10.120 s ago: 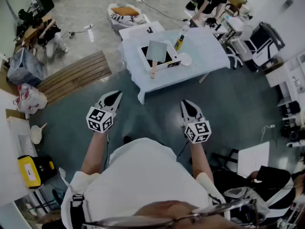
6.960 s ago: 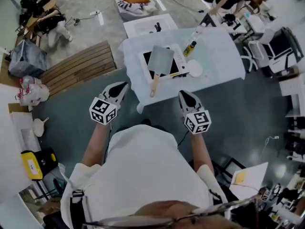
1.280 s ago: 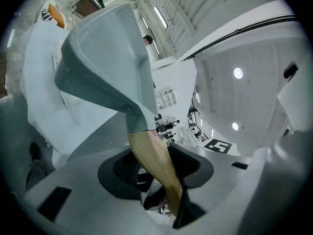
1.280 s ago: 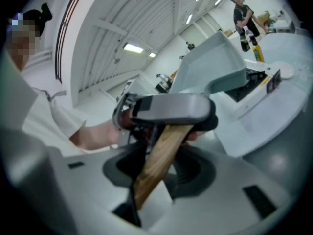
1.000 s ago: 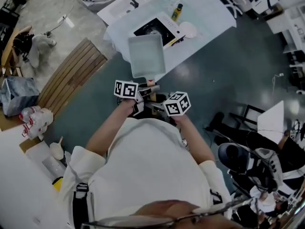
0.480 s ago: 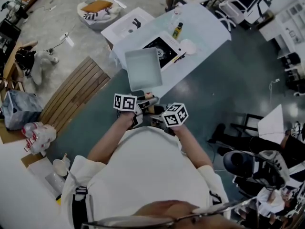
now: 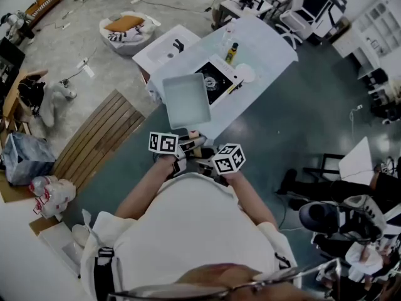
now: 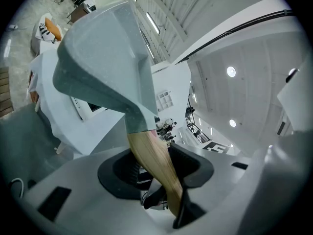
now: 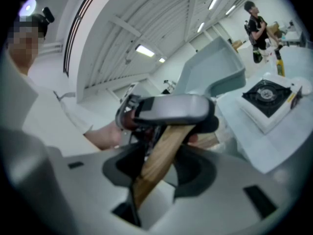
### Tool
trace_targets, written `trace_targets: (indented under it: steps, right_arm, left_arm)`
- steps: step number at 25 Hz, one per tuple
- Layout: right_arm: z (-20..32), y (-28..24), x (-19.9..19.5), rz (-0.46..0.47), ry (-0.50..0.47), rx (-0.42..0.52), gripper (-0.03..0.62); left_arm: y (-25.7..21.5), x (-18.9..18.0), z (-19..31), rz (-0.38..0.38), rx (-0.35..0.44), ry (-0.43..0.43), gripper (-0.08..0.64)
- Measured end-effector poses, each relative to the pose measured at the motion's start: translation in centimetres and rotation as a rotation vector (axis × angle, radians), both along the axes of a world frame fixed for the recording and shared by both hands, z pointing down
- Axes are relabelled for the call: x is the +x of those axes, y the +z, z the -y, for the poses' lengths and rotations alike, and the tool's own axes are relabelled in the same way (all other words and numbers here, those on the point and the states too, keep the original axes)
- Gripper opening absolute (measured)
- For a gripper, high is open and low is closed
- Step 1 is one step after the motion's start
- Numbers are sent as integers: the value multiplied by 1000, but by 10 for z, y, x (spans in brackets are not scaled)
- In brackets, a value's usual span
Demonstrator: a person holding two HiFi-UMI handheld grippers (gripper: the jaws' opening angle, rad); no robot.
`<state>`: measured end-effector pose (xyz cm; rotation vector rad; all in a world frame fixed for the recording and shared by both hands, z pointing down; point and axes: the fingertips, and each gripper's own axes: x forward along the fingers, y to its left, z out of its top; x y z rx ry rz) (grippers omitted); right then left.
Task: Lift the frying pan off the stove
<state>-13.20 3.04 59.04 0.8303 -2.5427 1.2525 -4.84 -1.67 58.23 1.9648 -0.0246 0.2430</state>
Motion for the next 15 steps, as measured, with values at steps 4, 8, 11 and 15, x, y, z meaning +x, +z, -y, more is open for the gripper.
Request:
trace_targets:
  steps: [4, 8, 11, 15]
  right_arm:
    - [0, 1, -6, -6, 0, 3, 198]
    - [-1, -2, -6, -6, -1, 3, 199]
    - [-2, -4, -5, -11, -3, 4, 199]
    - [-3, -7, -6, -13, -6, 6, 199]
  left_arm:
    - [1, -5, -1, 0, 2, 7, 202]
    - [-1, -5, -1, -2, 2, 8, 202]
    - [-4, -5, -2, -3, 2, 8, 202]
    - [-6, -6, -3, -2, 5, 9, 202]
